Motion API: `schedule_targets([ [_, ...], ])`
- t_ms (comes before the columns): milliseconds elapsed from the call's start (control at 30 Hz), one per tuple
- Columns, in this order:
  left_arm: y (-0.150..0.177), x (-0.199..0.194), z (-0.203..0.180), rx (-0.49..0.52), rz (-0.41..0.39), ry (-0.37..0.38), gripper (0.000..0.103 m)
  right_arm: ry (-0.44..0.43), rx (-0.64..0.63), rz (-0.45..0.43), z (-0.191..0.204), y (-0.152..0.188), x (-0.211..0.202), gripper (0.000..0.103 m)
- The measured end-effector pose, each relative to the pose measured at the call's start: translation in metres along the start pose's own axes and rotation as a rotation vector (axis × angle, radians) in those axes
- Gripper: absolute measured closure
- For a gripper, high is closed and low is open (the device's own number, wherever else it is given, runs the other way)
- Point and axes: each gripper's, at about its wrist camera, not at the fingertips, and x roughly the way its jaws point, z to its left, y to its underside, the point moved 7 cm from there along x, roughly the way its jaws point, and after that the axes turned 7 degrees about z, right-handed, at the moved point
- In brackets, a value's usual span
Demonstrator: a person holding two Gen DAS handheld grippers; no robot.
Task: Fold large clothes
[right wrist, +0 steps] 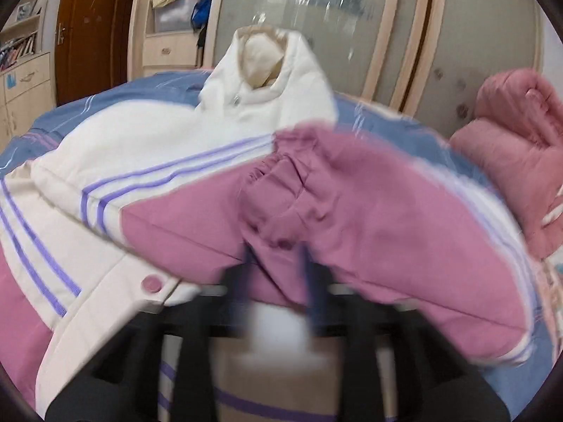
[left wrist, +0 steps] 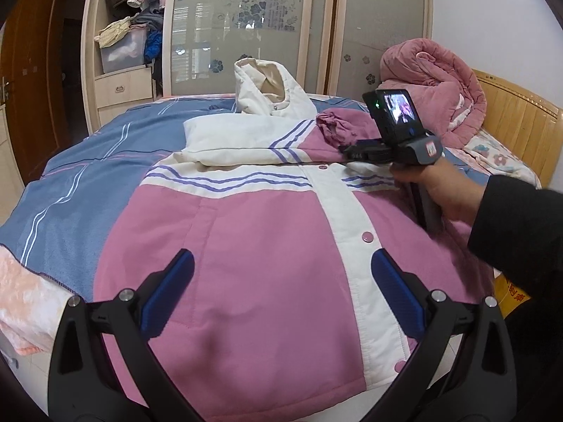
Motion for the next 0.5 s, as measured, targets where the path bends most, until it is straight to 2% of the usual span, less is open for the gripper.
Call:
schedule_targets([
  [67, 0.0, 0.0, 0.002, -0.006, 0.0, -0.002, 0.002, -0.02, 0.02, -0.085, 0.004, -0.002, -0.023, 0.002],
  [167, -0.001, 0.0, 0.004, -0.019, 0.001, 0.003, 0.002, -0.121, 0.106, -0.162, 0.012, 0.004, -0.069, 0.001],
  [267, -0.002, -0.003, 0.004, -0.042, 0.001, 0.031, 0.002, -0.127, 0.201, -0.234, 0.009, 0.032, -0.135, 0.001],
  [433, -0.002, -0.014, 0.001, -0.034, -0.024, 0.033, 0.002, -0.006, 0.247, -0.341, 0.009, 0.1, -0.245, 0.001],
  [500, -0.002, -0.019, 0.001, -0.04, -0.035, 0.039, 0.002, 0.037, 0.258, -0.388, 0.008, 0.125, -0.271, 0.001],
])
